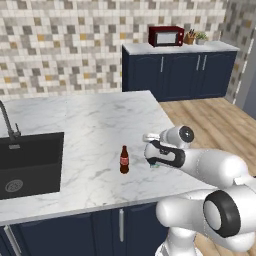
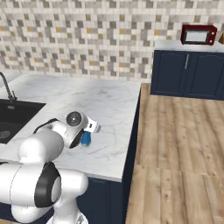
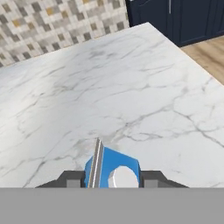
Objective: Move the drinks to the dining counter.
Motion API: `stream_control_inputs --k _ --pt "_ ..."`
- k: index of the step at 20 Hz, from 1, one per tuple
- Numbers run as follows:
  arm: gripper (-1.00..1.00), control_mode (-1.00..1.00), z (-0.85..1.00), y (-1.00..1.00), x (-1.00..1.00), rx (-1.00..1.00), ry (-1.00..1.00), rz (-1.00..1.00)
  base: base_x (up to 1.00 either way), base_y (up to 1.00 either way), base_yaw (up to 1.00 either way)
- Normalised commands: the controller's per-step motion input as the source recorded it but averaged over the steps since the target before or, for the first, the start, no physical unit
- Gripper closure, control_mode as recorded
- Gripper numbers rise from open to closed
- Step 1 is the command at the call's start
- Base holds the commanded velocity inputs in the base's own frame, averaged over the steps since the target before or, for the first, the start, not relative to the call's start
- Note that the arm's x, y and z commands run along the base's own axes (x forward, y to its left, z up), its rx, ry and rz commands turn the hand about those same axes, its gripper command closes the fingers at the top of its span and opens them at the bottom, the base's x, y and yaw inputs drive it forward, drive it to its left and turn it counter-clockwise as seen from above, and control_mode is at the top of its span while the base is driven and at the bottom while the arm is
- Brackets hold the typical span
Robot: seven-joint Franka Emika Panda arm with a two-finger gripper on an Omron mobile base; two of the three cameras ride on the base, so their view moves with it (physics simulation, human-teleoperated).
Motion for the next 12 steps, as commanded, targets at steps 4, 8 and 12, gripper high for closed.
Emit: stream_control_inputs --k 4,8,12 --pt "1.00 -1.00 -0.28 0.00 0.04 0.00 0.00 0.00 0.00 0.00 0.00" --pt "1.00 -1.00 -0.28 0.00 0.02 0.00 0.00 0.00 0.00 0.00 0.00" --pt "-1.00 -1.00 -0.23 -0.01 0.00 0.00 0.00 0.00 0.00 0.00 0.00"
